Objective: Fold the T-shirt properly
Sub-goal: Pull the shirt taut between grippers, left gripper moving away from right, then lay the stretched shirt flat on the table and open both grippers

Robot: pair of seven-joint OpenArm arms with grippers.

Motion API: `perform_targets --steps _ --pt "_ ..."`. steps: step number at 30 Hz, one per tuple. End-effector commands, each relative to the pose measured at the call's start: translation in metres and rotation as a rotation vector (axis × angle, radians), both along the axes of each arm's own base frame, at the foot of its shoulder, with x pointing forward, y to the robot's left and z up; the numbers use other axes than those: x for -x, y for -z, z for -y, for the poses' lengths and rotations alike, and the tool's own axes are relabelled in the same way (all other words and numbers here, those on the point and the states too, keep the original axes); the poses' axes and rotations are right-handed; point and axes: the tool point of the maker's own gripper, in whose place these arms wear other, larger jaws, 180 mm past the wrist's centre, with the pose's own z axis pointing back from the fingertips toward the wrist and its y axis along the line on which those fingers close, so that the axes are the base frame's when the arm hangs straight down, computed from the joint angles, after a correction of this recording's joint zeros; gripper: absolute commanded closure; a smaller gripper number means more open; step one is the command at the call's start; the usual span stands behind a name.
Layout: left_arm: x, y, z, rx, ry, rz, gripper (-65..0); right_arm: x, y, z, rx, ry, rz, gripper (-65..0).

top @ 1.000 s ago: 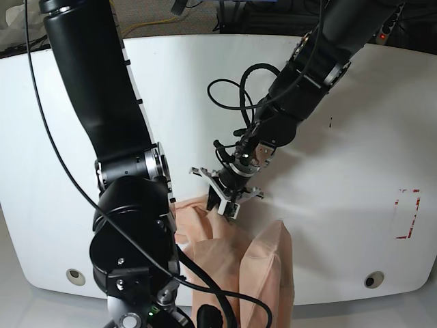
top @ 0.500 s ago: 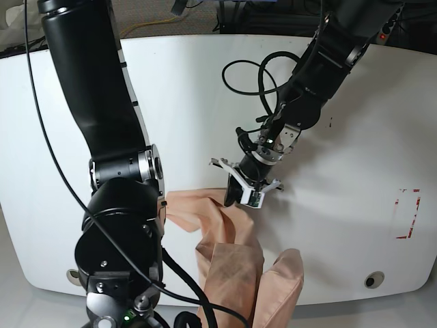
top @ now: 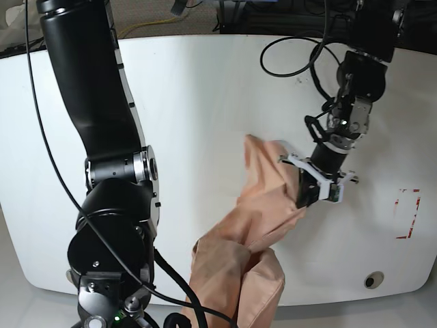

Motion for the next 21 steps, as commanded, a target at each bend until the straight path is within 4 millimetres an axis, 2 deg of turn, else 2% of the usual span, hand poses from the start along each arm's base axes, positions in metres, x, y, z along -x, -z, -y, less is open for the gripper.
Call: perform_targets --steps 1,4,7,11,16,21 --pt "0.002 -0.038 -0.022 -0.026 -0.020 0.103 -0.4 0.010 -0.025 0.000 -0.016 -0.011 0.068 0.0" --pt "0.018 -0.063 -0.058 -0.091 -0.058 0.159 -0.4 0.013 -0.028 0.000 -0.018 -0.013 0.080 0.0" --pt "0.029 -0.078 -0.080 -0.145 -0.080 0.185 -0.4 0.020 -0.032 0.001 -0.022 -0.015 0.104 0.0" --pt "0.044 -0.091 -0.109 -0.214 -0.119 0.201 -0.4 0.021 -0.013 0.007 -0.025 -0.006 0.094 0.0" --pt "0.054 -0.080 -0.105 -0.241 -0.058 0.165 -0.4 0.018 0.026 0.021 -0.017 0.021 0.043 0.0" --pt "0.066 -0.052 -0.104 -0.256 -0.042 0.055 -0.4 0.013 0.083 0.055 -0.080 0.078 -0.057 0.0"
